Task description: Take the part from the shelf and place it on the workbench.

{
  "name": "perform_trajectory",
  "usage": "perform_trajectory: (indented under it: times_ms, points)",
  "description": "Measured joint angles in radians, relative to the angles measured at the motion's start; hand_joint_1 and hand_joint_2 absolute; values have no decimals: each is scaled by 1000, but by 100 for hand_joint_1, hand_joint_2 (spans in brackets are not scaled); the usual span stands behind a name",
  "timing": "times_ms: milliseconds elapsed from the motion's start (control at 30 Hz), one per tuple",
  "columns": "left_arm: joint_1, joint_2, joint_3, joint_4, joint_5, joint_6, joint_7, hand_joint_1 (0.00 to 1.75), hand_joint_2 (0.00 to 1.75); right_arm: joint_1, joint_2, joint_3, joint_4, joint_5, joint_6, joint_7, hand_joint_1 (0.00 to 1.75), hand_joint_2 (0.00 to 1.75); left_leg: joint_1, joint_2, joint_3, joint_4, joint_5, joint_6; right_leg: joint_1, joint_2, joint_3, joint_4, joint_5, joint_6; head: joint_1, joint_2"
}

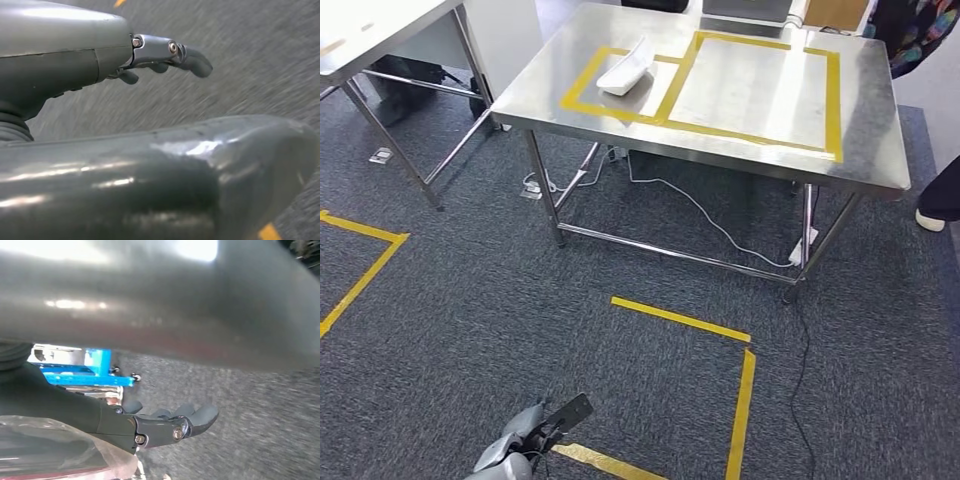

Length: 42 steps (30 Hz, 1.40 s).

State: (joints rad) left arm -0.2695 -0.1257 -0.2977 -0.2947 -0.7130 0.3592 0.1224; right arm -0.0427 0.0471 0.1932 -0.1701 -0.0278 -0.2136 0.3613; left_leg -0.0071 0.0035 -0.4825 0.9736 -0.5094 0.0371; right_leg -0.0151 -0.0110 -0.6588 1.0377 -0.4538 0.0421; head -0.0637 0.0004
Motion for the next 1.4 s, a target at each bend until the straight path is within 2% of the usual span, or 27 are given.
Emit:
perform_trajectory:
  times_ms: [67,100,133,167,200,233,267,300,333,367,400,433,467,533,567,600,633,667,700,767,833,933,967,1100,1200,1333,1400]
  points:
    - [4,-3,20,6,9,0,-1,0,0,0,0,-6,0,-2,-2,-2,0,0,-3,0,-33,0,28,13,0,6,-37,117,-106,2,5,0]
    - [6,-4,29,8,13,0,-2,0,0,0,0,-8,0,-3,-2,-3,0,0,-5,0,-52,1,42,15,1,8,-52,187,-142,3,6,0]
    - [8,-5,37,9,18,0,-3,0,0,1,0,-9,0,-4,-3,-4,0,0,-7,0,-70,1,55,15,2,9,-57,241,-149,3,7,0]
    - [9,-5,45,11,23,0,-4,0,0,1,0,-11,0,-4,-3,-5,0,0,-9,0,-88,2,67,15,3,9,-51,270,-127,2,7,0]
    - [10,-6,53,13,33,0,-4,0,0,1,0,-12,0,-4,-4,-6,0,0,-11,0,-106,3,79,14,3,9,-29,269,-87,-1,6,0]
    - [11,-6,63,14,44,-1,-3,0,0,1,0,-15,0,-4,-4,-6,0,0,-12,0,-122,4,91,12,5,9,10,233,-52,-6,6,0]
    - [11,-7,73,15,60,-3,-2,0,0,0,-1,-17,0,-5,-5,-7,0,0,-13,0,-135,6,103,9,7,10,72,165,-41,-12,6,0]
    - [11,-9,85,15,74,-5,0,0,0,-1,-1,-20,-1,-6,-6,-7,0,0,-15,-1,-145,11,113,6,10,10,142,73,-56,-18,6,0]
    - [10,-10,96,15,86,-8,1,0,0,-2,-2,-22,-1,-7,-6,-8,0,0,-16,-2,-150,15,122,3,13,11,200,-9,-84,-22,6,0]
    - [10,-12,107,16,94,-10,1,0,0,-3,-3,-24,-1,-8,-7,-8,0,0,-15,-2,-154,18,129,-2,15,11,239,-69,-110,-26,6,0]
    - [10,-12,116,16,104,-16,0,0,0,-5,-3,-26,-1,-9,-7,-9,0,0,-15,-2,-156,19,136,-7,17,11,252,-98,-121,-29,5,0]
    - [10,-13,127,16,119,-25,-3,0,0,-5,-3,-28,-1,-12,-7,-9,0,0,-13,-2,-158,21,139,-13,16,10,248,-101,-119,-34,6,0]
    - [11,-14,140,17,142,-37,-8,0,44,-5,-3,-30,-1,-16,-8,-10,0,0,-11,-2,-162,29,127,-19,15,8,243,-101,-111,-42,5,0]
    - [15,-15,174,21,192,-60,-19,0,131,-4,-3,-37,-1,-25,-12,-13,0,0,-4,-4,-183,96,55,-34,12,2,230,-102,-94,-54,2,0]
    - [18,-16,192,23,210,-67,-22,0,175,-3,-3,-41,-1,-30,-14,-14,0,44,-1,-4,-201,159,5,-40,13,1,221,-101,-87,-58,1,0]
    - [21,-16,208,26,222,-70,-24,0,175,-2,-3,-46,-1,-33,-15,-15,0,87,2,-4,-218,229,-33,-46,13,0,213,-100,-79,-58,0,0]
    - [25,-16,222,29,228,-72,-23,0,175,-1,-3,-49,-1,-36,-16,-16,0,131,5,-4,-229,284,-52,-50,13,0,205,-97,-73,-56,0,0]
    - [28,-16,234,31,233,-73,-21,0,175,1,-3,-53,-1,-39,-17,-16,0,175,7,-4,-226,309,-51,-53,13,-1,197,-92,-68,-54,-1,0]
    - [32,-15,243,33,235,-73,-17,0,175,1,-3,-56,-1,-41,-18,-17,0,175,9,-4,-204,292,-32,-54,12,-1,191,-87,-64,-52,-1,0]
    - [37,-14,257,36,237,-73,-10,0,175,2,-3,-61,-1,-45,-21,-18,0,175,12,-3,-122,169,18,-52,12,-3,180,-75,-63,-48,-1,0]
    - [39,-14,268,38,239,-73,-8,0,175,1,-2,-67,-1,-47,-24,-18,0,175,10,-4,-64,67,38,-43,14,-5,170,-66,-62,-39,0,0]
    - [41,-12,280,41,244,-69,-2,0,175,-3,-2,-75,-1,-53,-28,-21,0,175,7,-4,-58,33,32,-23,14,-7,158,-61,-58,-22,0,0]
    - [41,-12,284,41,246,-64,0,0,175,-4,-2,-77,-1,-56,-30,-22,0,175,6,-5,-59,26,30,-18,14,-6,152,-60,-59,-20,0,0]
    - [43,-13,297,43,250,-51,7,0,175,-6,-2,-89,-1,-66,-37,-29,0,175,1,-7,-63,20,34,-14,13,-2,139,-64,-56,-59,4,0]
    - [44,-12,300,47,240,-48,11,0,175,-7,-1,-98,-1,-70,-39,-35,0,175,-4,-7,-66,20,39,-7,8,0,136,-66,-45,-42,5,0]
    - [52,-11,300,48,230,-57,0,0,0,-6,-1,-106,-1,-73,-52,-39,0,0,-7,-7,-72,21,44,-1,4,1,137,-68,-36,-25,5,0]
    - [57,-11,300,48,231,-58,-5,0,0,-6,-1,-108,-1,-68,-53,-51,0,0,-8,-6,-77,22,48,0,4,1,137,-68,-32,-18,5,0]
